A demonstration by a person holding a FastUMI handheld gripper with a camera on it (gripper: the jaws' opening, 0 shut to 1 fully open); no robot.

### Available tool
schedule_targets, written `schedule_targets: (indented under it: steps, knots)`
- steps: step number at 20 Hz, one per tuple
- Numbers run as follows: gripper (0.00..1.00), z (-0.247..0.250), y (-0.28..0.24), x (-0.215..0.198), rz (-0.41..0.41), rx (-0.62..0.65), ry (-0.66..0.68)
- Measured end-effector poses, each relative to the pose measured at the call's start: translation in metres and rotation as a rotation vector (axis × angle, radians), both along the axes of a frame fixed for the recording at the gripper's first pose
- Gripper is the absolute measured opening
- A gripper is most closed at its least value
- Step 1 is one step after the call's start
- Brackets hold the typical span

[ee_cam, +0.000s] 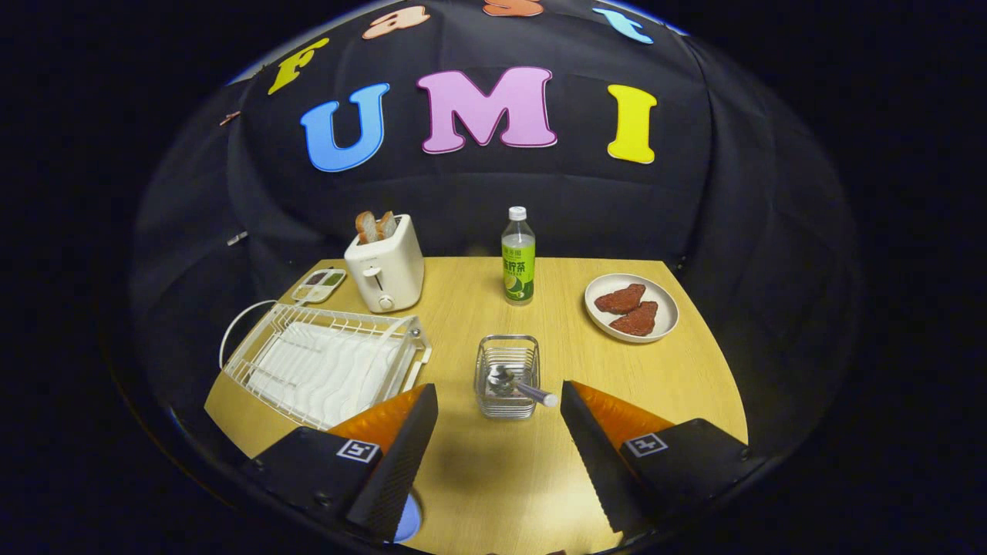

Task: Take the plate from the dish rack, then take the spoon from the basket and place it into the plate.

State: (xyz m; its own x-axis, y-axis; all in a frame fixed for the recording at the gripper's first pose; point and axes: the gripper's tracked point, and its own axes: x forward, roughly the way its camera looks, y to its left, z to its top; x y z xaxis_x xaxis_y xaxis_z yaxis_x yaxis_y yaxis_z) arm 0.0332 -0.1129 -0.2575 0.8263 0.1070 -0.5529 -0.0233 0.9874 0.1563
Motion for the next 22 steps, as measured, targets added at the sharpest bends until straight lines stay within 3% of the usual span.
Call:
schedule_targets:
  steps: [5, 8, 11, 12, 14, 17, 22]
  knots:
    - [0.98, -0.047, -0.014, 0.024, 0.032, -0.051, 0.102]
    - [0.76, -0.066, -0.017, 0.034, 0.032, -0.064, 0.14]
    - [0.61, -0.077, -0.011, 0.037, 0.024, -0.036, 0.176]
    - [0.47, -0.082, -0.009, 0.037, 0.023, -0.027, 0.191]
    - [0.3, -0.087, -0.007, 0.032, 0.022, -0.021, 0.216]
    - [0.16, -0.081, -0.002, 0.034, 0.006, 0.018, 0.2]
    - [0.14, -0.064, -0.004, 0.031, -0.019, 0.022, 0.157]
